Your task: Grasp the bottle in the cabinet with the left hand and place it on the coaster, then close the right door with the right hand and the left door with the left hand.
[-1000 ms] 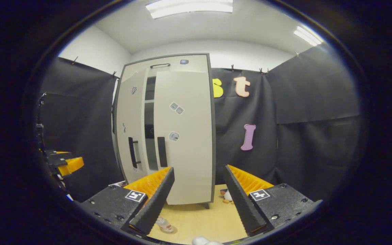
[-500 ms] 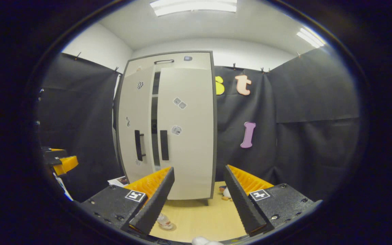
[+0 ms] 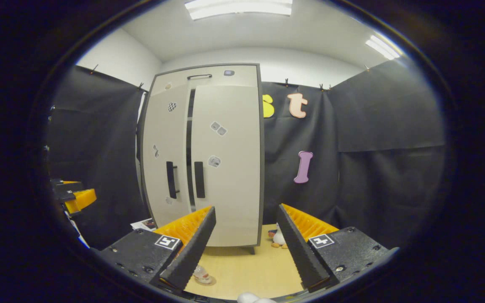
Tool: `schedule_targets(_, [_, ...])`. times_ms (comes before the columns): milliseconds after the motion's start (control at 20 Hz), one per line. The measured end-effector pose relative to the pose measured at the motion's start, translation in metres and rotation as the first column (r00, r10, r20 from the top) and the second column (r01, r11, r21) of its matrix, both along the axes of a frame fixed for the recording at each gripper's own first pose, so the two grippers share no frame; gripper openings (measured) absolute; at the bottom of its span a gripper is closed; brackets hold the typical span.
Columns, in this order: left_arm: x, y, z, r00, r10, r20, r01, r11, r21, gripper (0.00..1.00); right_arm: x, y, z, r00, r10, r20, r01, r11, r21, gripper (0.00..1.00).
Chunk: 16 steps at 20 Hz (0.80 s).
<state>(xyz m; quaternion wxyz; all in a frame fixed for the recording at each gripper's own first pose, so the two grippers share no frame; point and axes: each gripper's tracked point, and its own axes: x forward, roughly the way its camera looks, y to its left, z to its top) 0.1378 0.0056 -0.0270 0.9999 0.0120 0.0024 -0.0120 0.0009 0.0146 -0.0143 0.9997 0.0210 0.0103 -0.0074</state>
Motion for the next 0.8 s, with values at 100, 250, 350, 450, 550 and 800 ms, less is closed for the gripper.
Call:
schedule_targets(100, [0.0010,-0.0006,-0.0022,1.000,-0.001,-0.004,0.001,1.000,0.000,0.96,0.0006,-0.0009,0.0018,1.000,-0.005,0.005,0.005,1.000,-0.002,0.96])
schedule_targets(250, [0.0022,0.0010,-0.0034,1.000,0.002,-0.008,-0.001,1.000,0.005,0.96,0.0010,-0.0009,0.0016,1.000,-0.007,0.004,0.007,1.000,0.001,0.96])
schedule_targets(350, [0.0032,0.0023,-0.0026,1.000,0.004,-0.009,-0.004,1.000,0.004,0.96,0.0025,-0.0001,-0.0011,1.000,-0.006,-0.002,0.006,1.000,0.004,0.96])
schedule_targets(450, [0.0045,0.0033,-0.0023,1.000,0.008,-0.007,-0.008,1.000,0.003,0.96,0.0042,0.0009,-0.0018,1.000,-0.006,-0.006,0.006,1.000,0.006,0.96])
schedule_targets(550, [0.0051,0.0026,-0.0018,1.000,0.008,-0.007,-0.008,1.000,0.004,0.96,0.0059,0.0015,-0.0008,1.000,-0.006,-0.005,0.006,1.000,0.005,0.96])
schedule_targets(800, [0.0092,0.0057,-0.0029,1.000,0.012,-0.008,-0.012,1.000,0.007,0.96,0.0082,0.0026,0.0004,1.000,-0.009,-0.001,0.009,1.000,0.004,0.96])
